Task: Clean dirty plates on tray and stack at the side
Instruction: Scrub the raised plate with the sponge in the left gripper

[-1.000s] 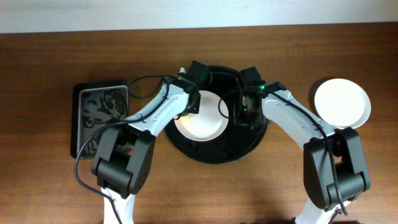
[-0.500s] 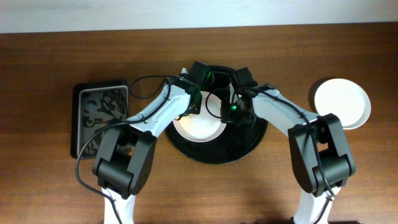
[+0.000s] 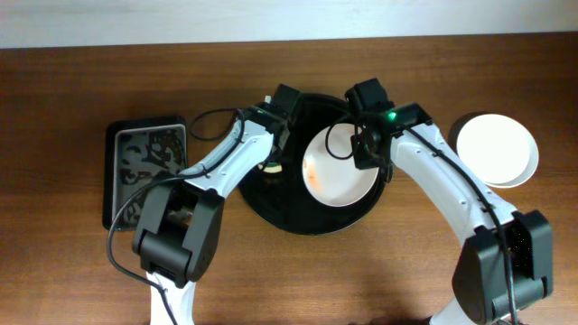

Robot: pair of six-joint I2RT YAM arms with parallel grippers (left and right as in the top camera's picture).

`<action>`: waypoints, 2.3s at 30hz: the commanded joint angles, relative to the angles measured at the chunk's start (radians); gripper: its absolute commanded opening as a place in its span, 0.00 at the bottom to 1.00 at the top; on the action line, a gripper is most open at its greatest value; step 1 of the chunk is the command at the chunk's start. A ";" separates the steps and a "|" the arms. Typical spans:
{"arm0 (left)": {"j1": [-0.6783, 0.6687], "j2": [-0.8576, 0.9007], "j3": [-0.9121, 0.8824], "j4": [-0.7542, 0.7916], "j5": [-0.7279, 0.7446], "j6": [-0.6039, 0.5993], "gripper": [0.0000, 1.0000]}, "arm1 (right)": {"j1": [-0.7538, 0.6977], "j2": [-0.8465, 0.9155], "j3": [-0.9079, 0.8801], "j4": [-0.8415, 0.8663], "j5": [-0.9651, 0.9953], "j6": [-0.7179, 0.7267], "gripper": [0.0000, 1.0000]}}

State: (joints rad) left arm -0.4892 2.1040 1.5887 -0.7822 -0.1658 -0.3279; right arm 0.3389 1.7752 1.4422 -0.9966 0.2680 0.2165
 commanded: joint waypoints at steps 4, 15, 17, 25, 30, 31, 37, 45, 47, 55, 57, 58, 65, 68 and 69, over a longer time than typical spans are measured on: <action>0.052 0.006 0.021 0.006 0.145 0.015 0.04 | 0.071 -0.030 0.180 -0.152 0.363 -0.056 0.04; 0.052 -0.102 0.021 0.016 0.210 0.015 0.04 | 0.252 -0.018 0.180 -0.204 0.718 -0.082 0.04; 0.052 -0.102 0.021 0.023 0.224 0.015 0.04 | 0.256 -0.018 0.180 -0.204 0.717 -0.082 0.04; 0.051 -0.102 0.020 0.037 0.288 0.016 0.04 | 0.194 0.010 0.177 -0.283 0.364 0.081 0.04; 0.051 -0.102 0.016 0.037 0.373 0.039 0.04 | 0.162 0.100 0.177 -0.273 0.362 0.081 0.04; 0.045 -0.101 0.016 0.037 0.417 0.046 0.04 | 0.155 0.127 0.177 -0.272 0.341 0.081 0.04; -0.037 -0.065 -0.051 0.094 0.496 -0.112 0.02 | 0.155 0.129 0.177 -0.272 0.326 0.081 0.04; -0.079 -0.037 -0.201 0.317 0.511 -0.385 0.00 | 0.155 0.129 0.177 -0.272 0.327 0.080 0.04; -0.091 -0.037 -0.244 0.406 0.509 -0.450 0.00 | 0.155 0.129 0.177 -0.272 0.327 0.080 0.04; -0.132 -0.028 -0.333 0.518 0.476 -0.509 0.00 | 0.158 0.129 0.177 -0.272 0.330 0.069 0.04; -0.132 -0.025 -0.333 0.518 0.438 -0.509 0.00 | 0.158 0.129 0.177 -0.273 0.330 0.069 0.04; -0.132 -0.019 -0.333 0.509 0.362 -0.507 0.00 | 0.158 0.129 0.177 -0.279 0.331 0.069 0.04; -0.124 -0.017 -0.291 0.460 0.182 -0.354 0.00 | 0.158 0.129 0.177 -0.295 0.354 0.069 0.04; -0.123 -0.053 -0.247 0.396 0.096 -0.303 0.00 | 0.158 0.129 0.178 -0.297 0.356 0.069 0.04; -0.123 -0.068 -0.243 0.383 0.058 -0.303 0.00 | 0.158 0.129 0.177 -0.298 0.360 0.069 0.04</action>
State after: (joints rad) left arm -0.6235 2.0533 1.3212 -0.3649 0.0525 -0.6937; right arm 0.4961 1.8900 1.6009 -1.2846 0.6109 0.2844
